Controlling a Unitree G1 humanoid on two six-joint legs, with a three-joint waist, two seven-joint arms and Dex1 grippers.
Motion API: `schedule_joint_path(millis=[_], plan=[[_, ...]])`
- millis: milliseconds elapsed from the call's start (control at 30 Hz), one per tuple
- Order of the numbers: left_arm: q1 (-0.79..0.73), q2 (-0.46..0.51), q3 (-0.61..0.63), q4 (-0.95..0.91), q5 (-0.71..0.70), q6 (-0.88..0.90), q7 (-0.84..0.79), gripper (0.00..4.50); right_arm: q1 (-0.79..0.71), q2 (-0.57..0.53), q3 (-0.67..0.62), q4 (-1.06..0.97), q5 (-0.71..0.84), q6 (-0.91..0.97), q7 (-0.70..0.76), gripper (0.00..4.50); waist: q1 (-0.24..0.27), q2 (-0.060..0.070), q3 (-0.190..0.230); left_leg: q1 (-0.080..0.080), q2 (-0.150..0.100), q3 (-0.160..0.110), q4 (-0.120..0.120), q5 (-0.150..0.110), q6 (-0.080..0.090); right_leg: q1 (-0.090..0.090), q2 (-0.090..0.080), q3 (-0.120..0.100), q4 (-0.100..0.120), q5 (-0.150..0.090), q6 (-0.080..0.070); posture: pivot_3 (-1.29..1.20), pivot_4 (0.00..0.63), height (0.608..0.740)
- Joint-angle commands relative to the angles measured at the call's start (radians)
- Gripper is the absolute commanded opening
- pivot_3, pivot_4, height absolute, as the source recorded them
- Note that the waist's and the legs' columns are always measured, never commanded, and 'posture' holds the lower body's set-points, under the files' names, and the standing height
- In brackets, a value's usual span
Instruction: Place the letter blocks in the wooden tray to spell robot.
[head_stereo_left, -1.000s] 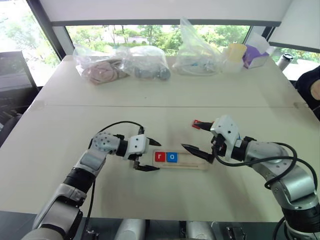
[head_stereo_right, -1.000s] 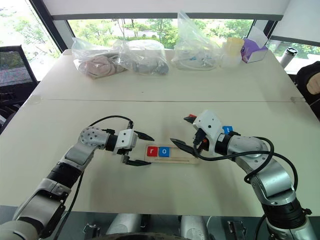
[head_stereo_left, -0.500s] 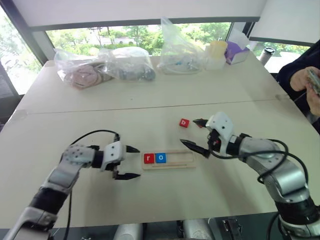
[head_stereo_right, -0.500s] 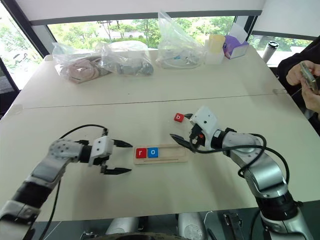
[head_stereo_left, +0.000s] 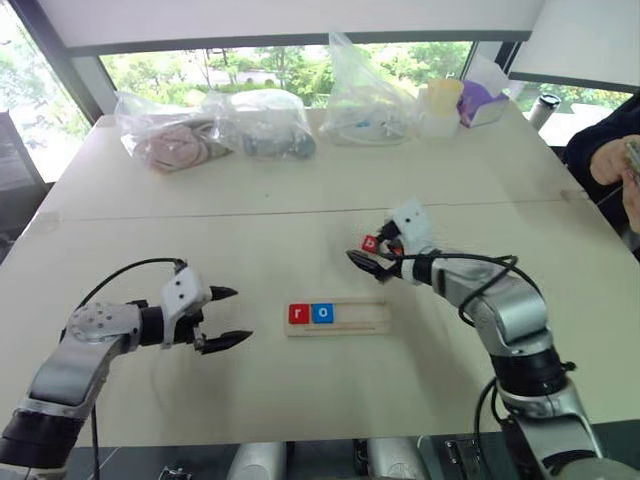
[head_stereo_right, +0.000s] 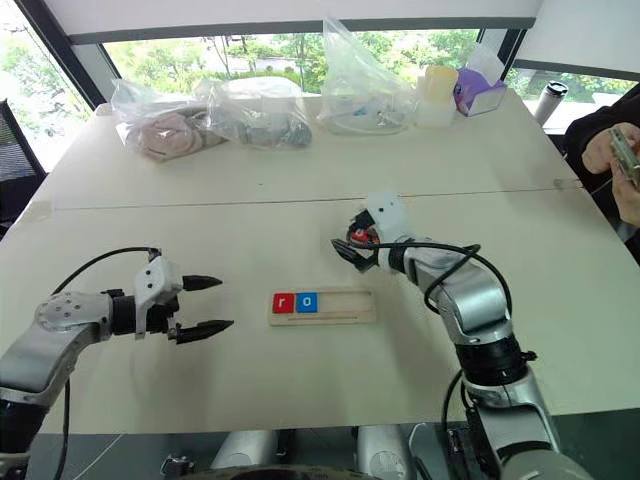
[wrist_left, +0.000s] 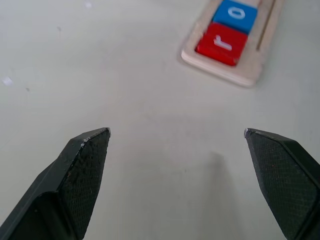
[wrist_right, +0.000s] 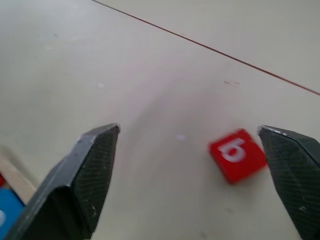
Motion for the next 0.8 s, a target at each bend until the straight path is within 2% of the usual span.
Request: schedule_joint_path(millis=[33,233,800], plan=[[0.014,-0.013,0.018,-0.051,-0.008,0.006,0.034,4.48,-0.040,0.026,-0.014,0.040,-0.042,0.072,-0.084,4.50,-0.001,0.000,0.000,0.000,0.000,0.000,0.000,0.000,0.000,-0.001,0.000,0.000,0.000,0.000,0.000,0.00,0.150,0.740],[-0.017,-0.033,-0.008,-0.046,0.005,0.012,0.067,4.48,-0.102,0.075,-0.079,0.125,-0.046,0.107,-0.147,4.50,-0.001,0.000,0.000,-0.002,-0.001,0.002,0.000,0.001,-0.001,-0.001,0.000,0.000,0.001,0.000,0.000,0.00,0.150,0.740],[-0.041,-0.070,-0.054,-0.023,0.027,-0.010,0.079,4.48,-0.250,0.345,-0.257,0.257,-0.088,0.275,-0.416,4.50,-0.006,0.000,0.000,-0.002,-0.001,0.002,0.000,0.001,-0.001,-0.003,0.002,0.000,0.003,0.001,-0.001,0.00,0.150,0.740]])
